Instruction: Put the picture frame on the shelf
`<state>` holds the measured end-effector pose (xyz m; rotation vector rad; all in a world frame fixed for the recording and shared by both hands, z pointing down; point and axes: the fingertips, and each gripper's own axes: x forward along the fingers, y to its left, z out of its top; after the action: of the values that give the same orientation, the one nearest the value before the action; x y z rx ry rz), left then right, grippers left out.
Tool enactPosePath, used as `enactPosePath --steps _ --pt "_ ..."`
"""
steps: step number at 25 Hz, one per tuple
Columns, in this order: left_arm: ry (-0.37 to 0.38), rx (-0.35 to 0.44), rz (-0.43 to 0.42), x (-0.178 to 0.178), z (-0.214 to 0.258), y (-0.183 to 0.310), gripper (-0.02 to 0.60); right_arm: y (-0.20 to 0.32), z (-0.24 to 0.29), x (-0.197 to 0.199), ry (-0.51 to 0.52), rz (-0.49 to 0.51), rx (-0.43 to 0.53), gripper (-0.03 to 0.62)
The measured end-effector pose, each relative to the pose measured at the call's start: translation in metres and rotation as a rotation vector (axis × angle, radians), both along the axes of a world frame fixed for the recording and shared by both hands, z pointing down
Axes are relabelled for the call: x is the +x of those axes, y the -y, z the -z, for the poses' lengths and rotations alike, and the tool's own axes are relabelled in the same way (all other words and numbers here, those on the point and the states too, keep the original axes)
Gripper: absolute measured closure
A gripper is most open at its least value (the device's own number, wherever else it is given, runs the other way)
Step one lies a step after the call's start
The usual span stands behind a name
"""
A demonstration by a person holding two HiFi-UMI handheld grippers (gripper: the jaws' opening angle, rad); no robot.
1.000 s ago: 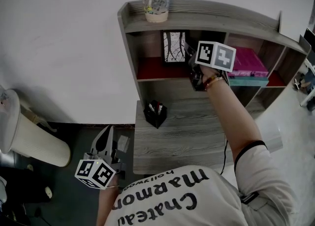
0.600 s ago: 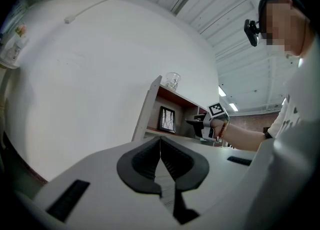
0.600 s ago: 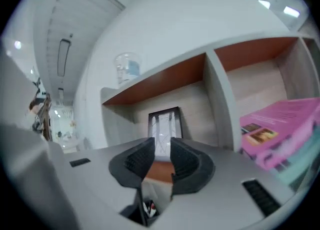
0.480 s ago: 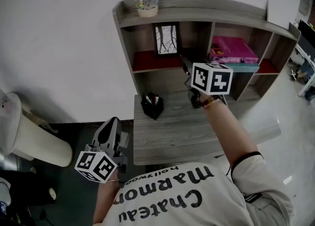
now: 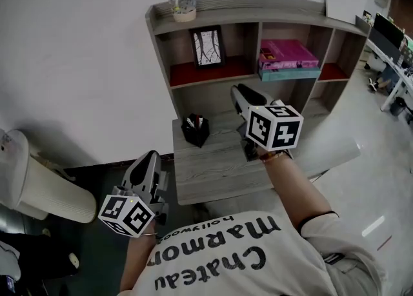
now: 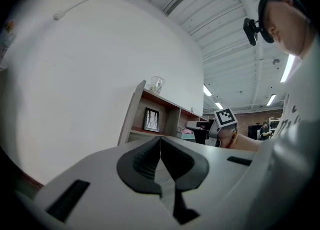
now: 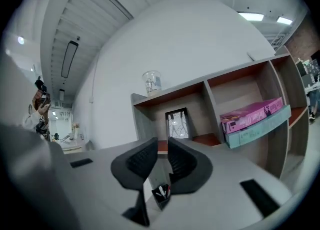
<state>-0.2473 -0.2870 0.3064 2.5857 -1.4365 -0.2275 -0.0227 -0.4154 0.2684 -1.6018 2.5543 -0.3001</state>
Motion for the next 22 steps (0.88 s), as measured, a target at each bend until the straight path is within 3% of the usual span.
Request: enactPosePath --steps 6,22 --pt "-0.005 -0.028 -0.043 -0.004 -0.006 -0.033 0.564 -0.063 0.009 -0.006 0.055 -0.015 0.01 0.546" --pt "-0.016 -0.081 -0.122 -0.012 -0.035 -0.099 0.564 -0.158 -0.034 -0.017 0.0 -0.094 -0.051 0.546"
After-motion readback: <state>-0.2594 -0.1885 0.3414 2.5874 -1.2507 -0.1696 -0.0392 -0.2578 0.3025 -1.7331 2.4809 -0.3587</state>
